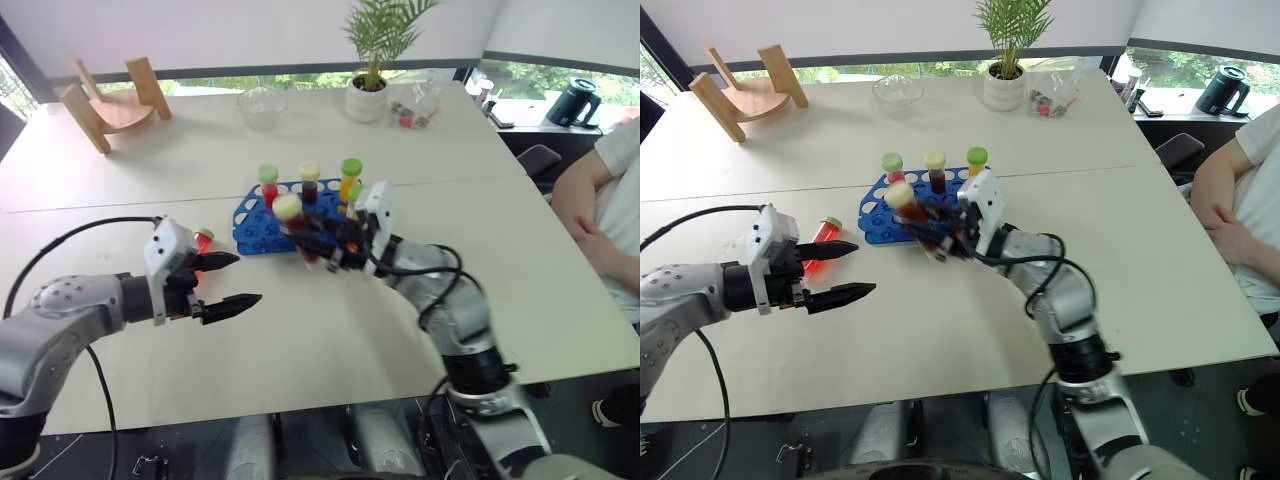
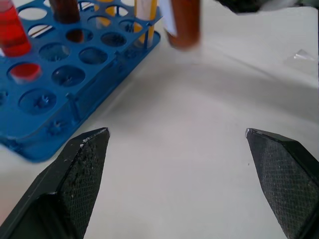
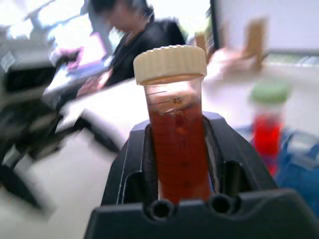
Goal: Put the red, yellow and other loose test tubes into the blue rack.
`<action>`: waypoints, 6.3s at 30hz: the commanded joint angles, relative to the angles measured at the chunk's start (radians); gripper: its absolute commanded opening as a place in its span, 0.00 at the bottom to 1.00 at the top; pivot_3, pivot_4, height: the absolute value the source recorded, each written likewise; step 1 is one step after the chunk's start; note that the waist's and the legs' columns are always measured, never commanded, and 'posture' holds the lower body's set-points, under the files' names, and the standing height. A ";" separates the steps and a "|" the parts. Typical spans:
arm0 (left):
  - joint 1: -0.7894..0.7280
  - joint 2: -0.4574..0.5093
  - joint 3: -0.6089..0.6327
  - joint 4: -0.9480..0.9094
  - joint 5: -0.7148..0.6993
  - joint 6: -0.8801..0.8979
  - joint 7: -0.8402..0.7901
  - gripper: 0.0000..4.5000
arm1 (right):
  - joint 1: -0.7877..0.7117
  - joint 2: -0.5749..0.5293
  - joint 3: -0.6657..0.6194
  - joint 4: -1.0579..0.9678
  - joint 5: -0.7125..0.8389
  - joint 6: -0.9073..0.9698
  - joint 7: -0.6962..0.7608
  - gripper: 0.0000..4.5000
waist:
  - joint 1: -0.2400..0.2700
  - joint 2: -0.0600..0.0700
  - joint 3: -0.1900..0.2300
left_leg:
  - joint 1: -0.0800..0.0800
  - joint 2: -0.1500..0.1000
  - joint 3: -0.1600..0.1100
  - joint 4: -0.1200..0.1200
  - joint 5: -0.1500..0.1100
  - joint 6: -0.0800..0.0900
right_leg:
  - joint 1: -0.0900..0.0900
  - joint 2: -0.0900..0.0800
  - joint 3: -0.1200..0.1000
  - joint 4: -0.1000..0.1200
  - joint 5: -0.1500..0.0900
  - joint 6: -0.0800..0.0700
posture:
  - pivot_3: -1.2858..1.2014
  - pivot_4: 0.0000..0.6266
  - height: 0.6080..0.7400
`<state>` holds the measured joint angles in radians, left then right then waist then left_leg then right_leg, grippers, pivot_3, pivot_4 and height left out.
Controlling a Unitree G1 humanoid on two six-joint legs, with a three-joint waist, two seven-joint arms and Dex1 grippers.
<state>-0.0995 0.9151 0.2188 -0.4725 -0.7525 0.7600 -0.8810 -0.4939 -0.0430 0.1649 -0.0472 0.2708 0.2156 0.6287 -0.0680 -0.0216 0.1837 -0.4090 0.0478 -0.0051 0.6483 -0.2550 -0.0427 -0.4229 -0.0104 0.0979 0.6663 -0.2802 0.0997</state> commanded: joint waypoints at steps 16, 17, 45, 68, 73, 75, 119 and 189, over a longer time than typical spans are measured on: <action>-0.022 0.011 0.019 -0.033 -0.008 0.012 0.000 1.00 | -0.143 0.128 -0.061 0.465 -0.119 -0.473 -0.195 0.19 | -0.003 0.000 0.000 | 0.000 0.000 0.000 -0.002 0.000 -0.001 | -0.001 0.000 0.000 0.001 0.000 -0.001 | 0.52 0.24 1.00; -0.021 0.010 0.020 -0.034 -0.008 0.011 0.001 1.00 | -0.141 0.129 -0.060 0.471 -0.120 -0.474 -0.194 0.19 | -0.003 0.000 0.000 | 0.000 0.000 0.000 -0.002 0.000 -0.001 | -0.001 0.000 0.000 0.001 0.000 -0.001 | 0.52 0.24 1.00; -0.033 -0.007 -0.006 -0.050 -0.005 0.009 0.014 1.00 | -0.090 0.144 -0.070 0.521 -0.143 -0.477 -0.271 0.19 | -0.003 0.000 0.000 | 0.001 0.000 0.000 -0.001 0.000 -0.001 | 0.000 0.000 0.000 0.001 0.000 -0.001 | 0.52 0.24 1.00; -0.042 -0.018 -0.016 -0.062 -0.008 0.015 0.024 1.00 | -0.105 0.167 -0.068 0.584 -0.165 -0.503 -0.320 0.19 | -0.004 0.000 0.000 | 0.001 0.000 0.000 -0.001 0.000 -0.001 | 0.001 0.000 0.000 0.001 0.000 -0.001 | 0.52 0.24 1.00; -0.042 -0.019 -0.016 -0.069 -0.013 0.020 0.031 1.00 | -0.113 0.178 -0.072 0.622 -0.173 -0.521 -0.339 0.19 | -0.005 0.000 0.000 | 0.002 0.000 0.000 -0.001 0.000 -0.001 | 0.001 0.000 0.000 0.001 0.000 -0.001 | 0.52 0.24 1.00; -0.040 -0.019 -0.015 -0.072 -0.016 0.021 0.034 1.00 | -0.112 0.182 -0.073 0.633 -0.178 -0.533 -0.342 0.19 | -0.005 0.000 0.000 | 0.002 0.000 0.000 -0.001 0.000 -0.001 | 0.001 0.000 0.000 0.001 0.001 -0.001 | 0.52 0.24 1.00; -0.835 -0.089 -0.504 0.808 0.352 0.627 0.271 0.71 | -0.127 -0.814 -0.151 -0.383 0.281 0.350 0.543 1.00 | 0.017 -0.003 0.002 | -0.001 -0.001 -0.002 0.000 0.000 0.000 | 0.000 0.000 -0.002 0.000 0.000 0.000 | 0.52 0.24 1.00; -0.268 -0.325 -0.089 0.440 0.283 -0.490 -0.051 0.99 | 0.120 -0.774 -0.243 -0.516 0.309 0.414 0.224 1.00 | 0.046 -0.004 0.001 | 0.002 0.000 -0.002 0.003 0.000 0.000 | 0.006 0.000 -0.001 -0.001 0.001 0.002 | 0.52 0.24 1.00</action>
<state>-0.3846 0.5454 0.0946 0.0884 -0.3945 0.1476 -0.9083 -0.3811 -0.8033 -0.0239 -0.5597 0.5731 0.6359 0.8559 -0.0216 -0.0251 0.1850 -0.4074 0.0476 -0.0067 0.6511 -0.2545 -0.0432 -0.4173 -0.0106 0.0966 0.6652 -0.2790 0.1012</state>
